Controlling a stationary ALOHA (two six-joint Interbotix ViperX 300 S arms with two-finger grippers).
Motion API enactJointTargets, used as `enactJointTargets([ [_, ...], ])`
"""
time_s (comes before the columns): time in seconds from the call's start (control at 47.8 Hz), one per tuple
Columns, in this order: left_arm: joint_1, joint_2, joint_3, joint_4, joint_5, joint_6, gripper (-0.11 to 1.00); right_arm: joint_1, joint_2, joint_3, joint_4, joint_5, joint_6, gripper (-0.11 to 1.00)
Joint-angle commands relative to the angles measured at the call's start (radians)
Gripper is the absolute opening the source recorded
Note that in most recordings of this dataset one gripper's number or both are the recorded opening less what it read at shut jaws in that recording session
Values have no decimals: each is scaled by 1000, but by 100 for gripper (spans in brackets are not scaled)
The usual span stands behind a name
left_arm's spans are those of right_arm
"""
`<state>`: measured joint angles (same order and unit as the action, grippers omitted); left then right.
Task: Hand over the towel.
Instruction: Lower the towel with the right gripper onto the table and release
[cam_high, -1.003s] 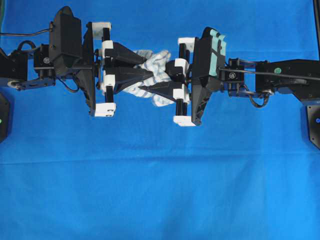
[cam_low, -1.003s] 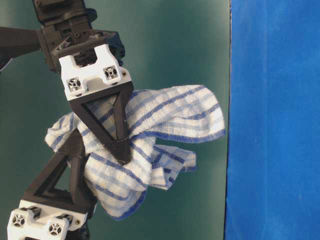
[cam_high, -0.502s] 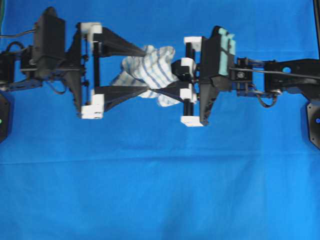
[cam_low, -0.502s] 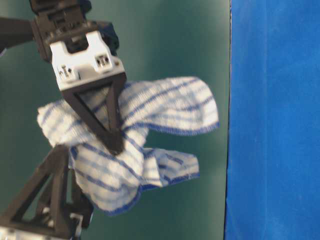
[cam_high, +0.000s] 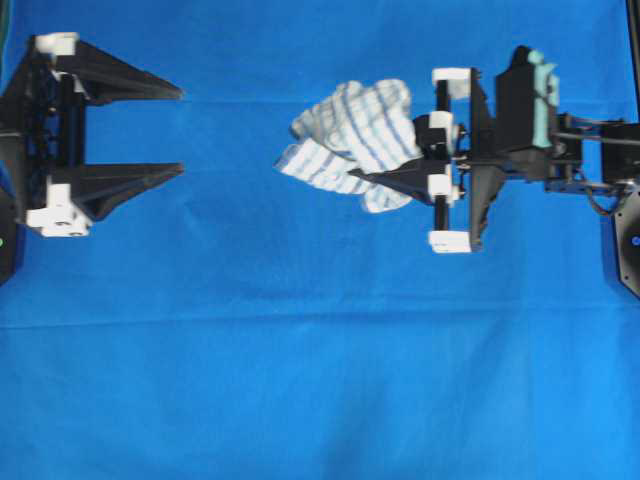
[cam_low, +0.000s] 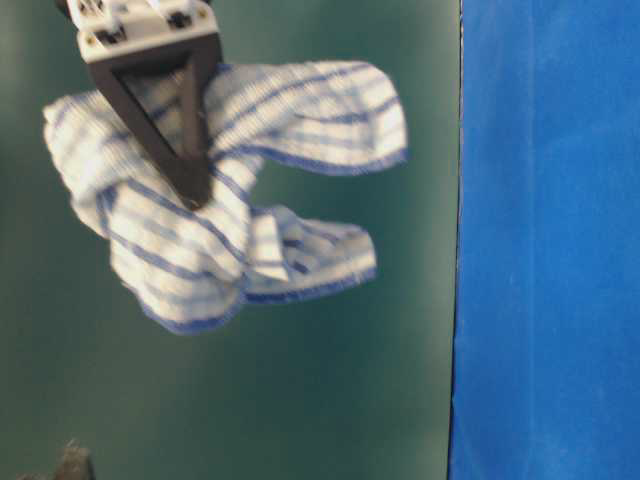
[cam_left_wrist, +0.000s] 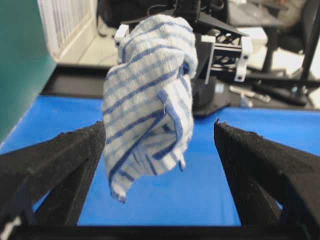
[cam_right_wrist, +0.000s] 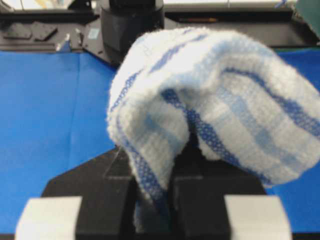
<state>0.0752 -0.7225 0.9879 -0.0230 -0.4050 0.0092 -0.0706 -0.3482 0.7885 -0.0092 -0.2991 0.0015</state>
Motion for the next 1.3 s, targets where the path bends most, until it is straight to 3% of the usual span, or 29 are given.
enactJointTargets([
  [0.0, -3, -3, -11, 0, 2, 3, 93, 3, -26, -6, -2, -12, 2, 9],
  [0.167, -3, 15, -15, 2, 6, 3, 93, 3, -11, -14, 0, 8, 5, 9],
  [0.272, -3, 23, -17, 2, 6, 3, 93, 3, 37, -43, 0, 95, 6, 9],
  [0.481, -3, 28, -17, 2, 6, 3, 93, 3, 227, -156, 0, 308, 8, 9],
  [0.69, -3, 29, -12, 2, 9, 2, 93, 3, 430, -255, 0, 430, 9, 9],
  [0.899, -3, 29, -11, 2, 11, 2, 93, 2, 532, -282, 3, 437, 12, 9],
  [1.275, -3, 32, -11, 2, 11, 2, 93, 2, 541, -282, 6, 437, 14, 9],
])
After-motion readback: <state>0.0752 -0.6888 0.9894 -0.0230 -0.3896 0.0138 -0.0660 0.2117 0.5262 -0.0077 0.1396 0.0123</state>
